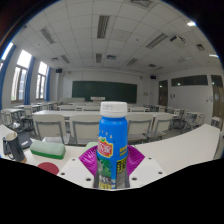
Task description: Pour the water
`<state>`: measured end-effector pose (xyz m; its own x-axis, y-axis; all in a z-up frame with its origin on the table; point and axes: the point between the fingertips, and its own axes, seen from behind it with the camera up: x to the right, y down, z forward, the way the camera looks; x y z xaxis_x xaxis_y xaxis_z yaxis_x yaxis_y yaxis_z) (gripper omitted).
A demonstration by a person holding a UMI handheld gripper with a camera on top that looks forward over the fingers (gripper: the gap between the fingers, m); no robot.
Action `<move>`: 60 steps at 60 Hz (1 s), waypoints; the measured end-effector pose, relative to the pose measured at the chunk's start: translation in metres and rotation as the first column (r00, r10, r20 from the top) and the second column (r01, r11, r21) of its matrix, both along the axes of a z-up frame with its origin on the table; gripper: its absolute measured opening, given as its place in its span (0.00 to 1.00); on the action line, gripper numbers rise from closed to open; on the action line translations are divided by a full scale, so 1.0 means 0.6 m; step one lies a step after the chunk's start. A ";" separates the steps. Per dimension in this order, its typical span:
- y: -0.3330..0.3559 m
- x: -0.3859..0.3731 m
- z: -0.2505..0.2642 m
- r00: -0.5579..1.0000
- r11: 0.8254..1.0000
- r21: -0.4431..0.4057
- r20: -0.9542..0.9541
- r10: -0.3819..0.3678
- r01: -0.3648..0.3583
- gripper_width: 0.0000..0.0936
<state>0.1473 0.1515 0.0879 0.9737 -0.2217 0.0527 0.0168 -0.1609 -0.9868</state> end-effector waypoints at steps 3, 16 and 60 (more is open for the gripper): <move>-0.001 -0.011 -0.002 0.999 1.000 -0.023 0.032 0.010 -0.009 0.37; -0.014 -0.138 0.134 0.822 0.996 -0.021 0.563 0.084 -0.087 0.36; 0.028 -0.382 0.225 -0.593 0.990 -0.142 0.799 0.098 -0.028 0.37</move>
